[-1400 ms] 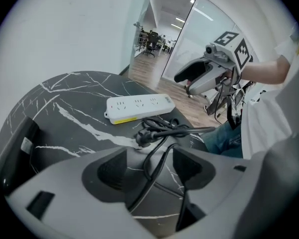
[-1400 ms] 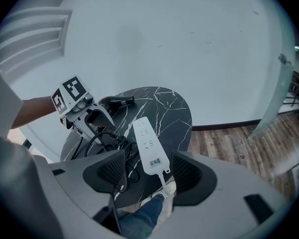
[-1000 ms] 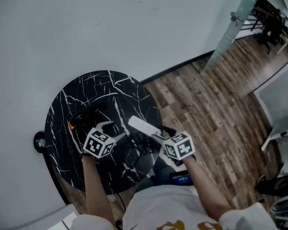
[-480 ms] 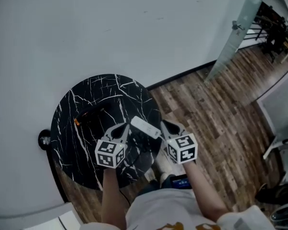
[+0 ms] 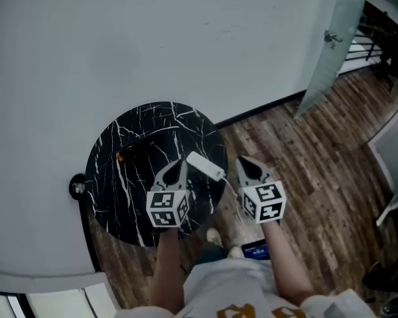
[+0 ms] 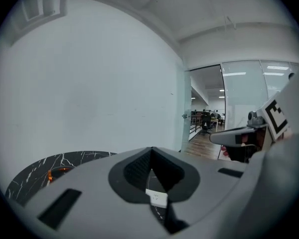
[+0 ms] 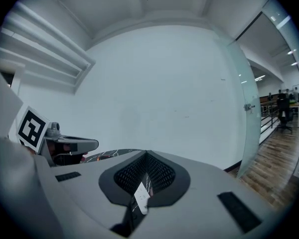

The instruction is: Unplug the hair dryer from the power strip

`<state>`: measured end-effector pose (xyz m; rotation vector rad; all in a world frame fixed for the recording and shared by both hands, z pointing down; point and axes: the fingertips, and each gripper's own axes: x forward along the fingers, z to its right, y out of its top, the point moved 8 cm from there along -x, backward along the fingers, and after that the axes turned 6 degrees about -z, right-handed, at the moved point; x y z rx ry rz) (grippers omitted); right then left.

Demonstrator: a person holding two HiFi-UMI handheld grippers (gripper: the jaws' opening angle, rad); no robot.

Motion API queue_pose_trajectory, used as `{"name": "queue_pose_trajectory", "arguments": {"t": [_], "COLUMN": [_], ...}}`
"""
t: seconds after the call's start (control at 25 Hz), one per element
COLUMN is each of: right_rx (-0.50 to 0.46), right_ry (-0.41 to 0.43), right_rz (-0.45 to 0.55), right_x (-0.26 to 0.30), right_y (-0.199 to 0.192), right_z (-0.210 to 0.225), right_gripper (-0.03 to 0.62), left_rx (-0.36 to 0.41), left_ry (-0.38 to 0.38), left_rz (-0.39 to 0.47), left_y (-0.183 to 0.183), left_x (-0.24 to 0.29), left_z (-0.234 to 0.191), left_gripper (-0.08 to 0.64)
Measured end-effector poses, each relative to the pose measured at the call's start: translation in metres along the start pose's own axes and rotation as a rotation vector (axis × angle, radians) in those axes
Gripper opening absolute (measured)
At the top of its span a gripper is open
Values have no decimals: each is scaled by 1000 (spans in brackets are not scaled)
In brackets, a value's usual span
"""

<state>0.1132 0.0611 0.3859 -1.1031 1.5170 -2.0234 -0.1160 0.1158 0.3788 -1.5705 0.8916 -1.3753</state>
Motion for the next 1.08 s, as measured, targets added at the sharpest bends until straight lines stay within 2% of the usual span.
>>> {"name": "queue_pose_trajectory", "arguments": {"t": [0.16, 0.28, 0.4, 1.08], "right_rx": [2, -33, -27, -46], "right_ry": [-34, -53, -73, -96], "right_rz": [11, 20, 30, -12], "right_x": [-23, -39, -47, -54], "right_y": [2, 5, 7, -7], "right_z": [5, 7, 18, 19], "right_gripper": [-3, -3, -3, -3], "left_rx": [-48, -39, -15, -36], "left_ry": [-3, -2, 11, 5], "left_rz": [44, 70, 67, 41], "left_y": [3, 7, 7, -6], "left_x": [-17, -25, -29, -27], "left_z": [14, 25, 33, 36], "left_gripper": [-2, -2, -2, -2]}}
